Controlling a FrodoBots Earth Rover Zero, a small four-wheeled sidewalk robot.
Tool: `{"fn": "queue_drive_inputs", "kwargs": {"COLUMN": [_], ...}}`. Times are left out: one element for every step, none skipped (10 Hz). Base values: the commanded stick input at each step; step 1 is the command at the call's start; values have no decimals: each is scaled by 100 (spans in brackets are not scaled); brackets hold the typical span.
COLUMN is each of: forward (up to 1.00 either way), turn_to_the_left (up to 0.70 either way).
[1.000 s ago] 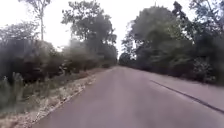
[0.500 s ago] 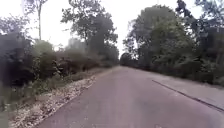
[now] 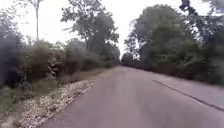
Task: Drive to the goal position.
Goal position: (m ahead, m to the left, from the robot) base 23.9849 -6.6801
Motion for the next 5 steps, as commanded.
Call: {"fn": "queue_drive_inputs", "kwargs": {"forward": [100, 100, 100, 100, 100], "turn_to_the_left": [-40, -40, -34, -17, -5]}}
